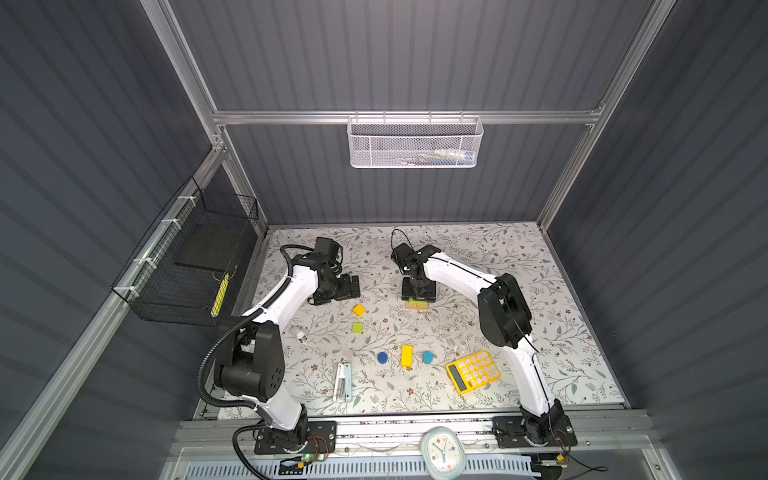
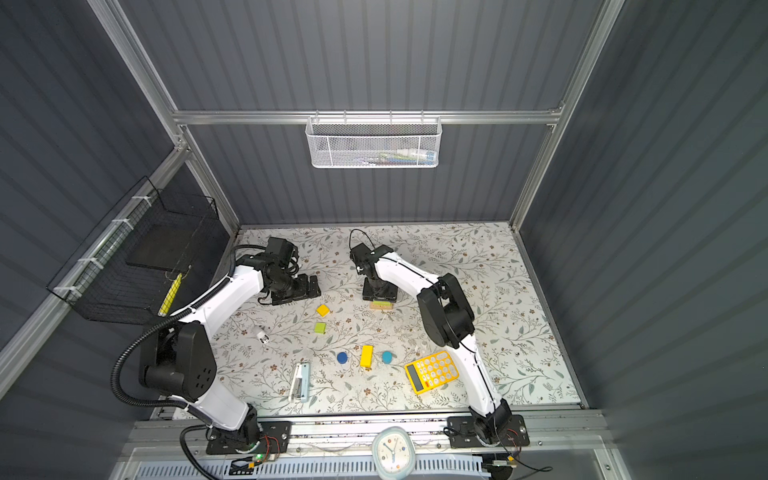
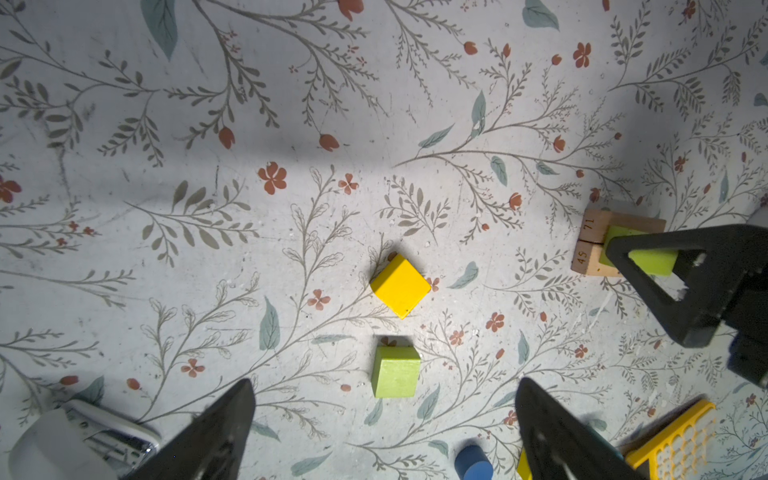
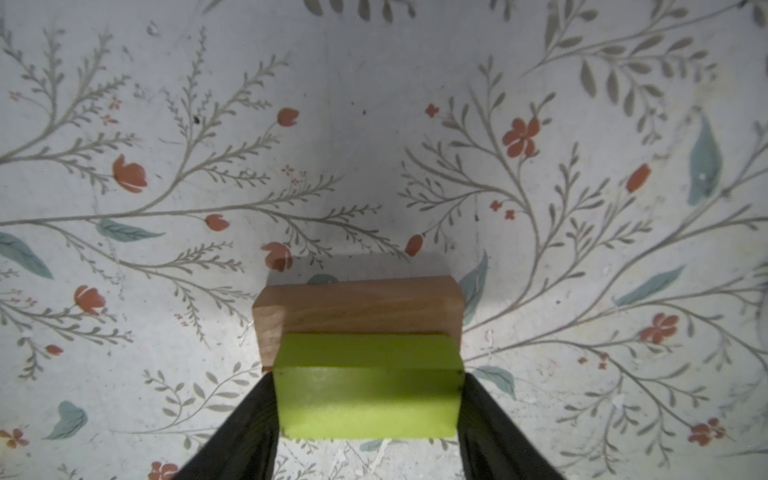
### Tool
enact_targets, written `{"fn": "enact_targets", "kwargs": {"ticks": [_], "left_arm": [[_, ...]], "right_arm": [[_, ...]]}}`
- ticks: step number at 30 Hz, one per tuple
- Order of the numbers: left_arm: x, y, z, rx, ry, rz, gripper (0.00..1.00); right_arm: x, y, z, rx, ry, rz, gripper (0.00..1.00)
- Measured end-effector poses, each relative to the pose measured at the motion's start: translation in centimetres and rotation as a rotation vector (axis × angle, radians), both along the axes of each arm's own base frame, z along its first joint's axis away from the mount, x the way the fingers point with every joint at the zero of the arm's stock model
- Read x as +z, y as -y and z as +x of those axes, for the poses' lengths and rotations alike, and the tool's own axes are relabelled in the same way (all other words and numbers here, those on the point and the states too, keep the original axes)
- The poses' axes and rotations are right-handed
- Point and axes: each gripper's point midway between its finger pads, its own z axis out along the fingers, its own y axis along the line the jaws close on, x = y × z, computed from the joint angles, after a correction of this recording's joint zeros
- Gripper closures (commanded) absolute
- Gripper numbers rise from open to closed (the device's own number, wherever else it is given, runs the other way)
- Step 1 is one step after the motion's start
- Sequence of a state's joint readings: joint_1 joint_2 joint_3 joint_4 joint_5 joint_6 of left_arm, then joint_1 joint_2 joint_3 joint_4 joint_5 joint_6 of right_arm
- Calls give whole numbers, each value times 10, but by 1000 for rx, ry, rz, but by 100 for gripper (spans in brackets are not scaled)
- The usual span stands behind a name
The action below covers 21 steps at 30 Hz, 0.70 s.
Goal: Build the wood block tower
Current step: 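Lower the lime-green block onto the wooden bars with the right gripper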
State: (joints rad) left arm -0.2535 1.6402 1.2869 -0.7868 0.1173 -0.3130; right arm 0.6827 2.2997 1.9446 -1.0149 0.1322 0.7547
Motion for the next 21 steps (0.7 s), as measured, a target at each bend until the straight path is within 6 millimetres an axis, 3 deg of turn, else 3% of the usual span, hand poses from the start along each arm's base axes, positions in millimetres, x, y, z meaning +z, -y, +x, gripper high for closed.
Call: {"fn": "enact_targets", "kwargs": {"ticks": [21], "left_arm": [[-1,0,0,0,1,-1,2]], "right_arm": [[1,-4,4,53,15,9,32]]}}
